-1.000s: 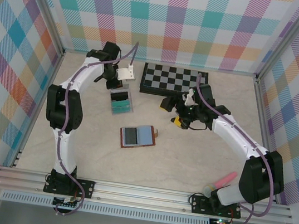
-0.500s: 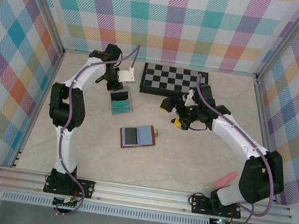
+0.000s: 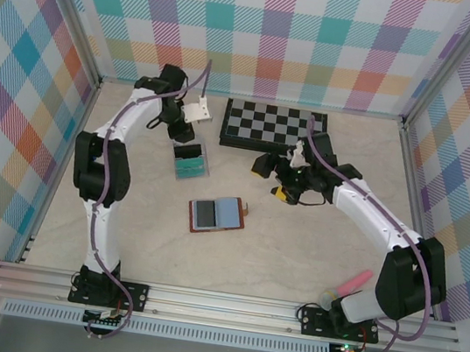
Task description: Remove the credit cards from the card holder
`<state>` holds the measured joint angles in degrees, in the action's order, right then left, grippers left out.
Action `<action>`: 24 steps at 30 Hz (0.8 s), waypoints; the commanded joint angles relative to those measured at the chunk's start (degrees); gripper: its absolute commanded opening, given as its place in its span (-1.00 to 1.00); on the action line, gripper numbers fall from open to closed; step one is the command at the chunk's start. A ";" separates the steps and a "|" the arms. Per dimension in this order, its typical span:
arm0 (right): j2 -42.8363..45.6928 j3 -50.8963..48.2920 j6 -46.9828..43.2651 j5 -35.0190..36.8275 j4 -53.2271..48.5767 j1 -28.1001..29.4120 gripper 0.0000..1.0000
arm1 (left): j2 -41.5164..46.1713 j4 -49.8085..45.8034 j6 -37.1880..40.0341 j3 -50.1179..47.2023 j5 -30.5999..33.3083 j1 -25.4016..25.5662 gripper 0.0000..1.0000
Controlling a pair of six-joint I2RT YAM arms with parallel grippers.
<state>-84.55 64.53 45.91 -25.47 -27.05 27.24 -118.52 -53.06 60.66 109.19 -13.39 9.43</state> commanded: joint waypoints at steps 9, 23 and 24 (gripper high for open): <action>-10.71 5.18 -8.47 8.63 -5.79 13.49 0.68 | 24.53 23.30 -39.70 -21.37 -6.76 -0.38 0.07; -24.91 9.80 -10.45 -0.39 3.48 16.92 0.08 | 40.29 26.29 -76.93 -47.67 -8.83 -0.46 0.20; -25.55 10.13 -10.54 -0.50 3.44 16.96 0.06 | 41.22 25.52 -78.47 -48.87 -7.56 -0.47 0.22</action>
<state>-108.75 72.29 36.75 -23.88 -25.02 43.94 -80.93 -27.05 -7.35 62.96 -24.10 9.43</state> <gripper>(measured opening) 0.537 0.603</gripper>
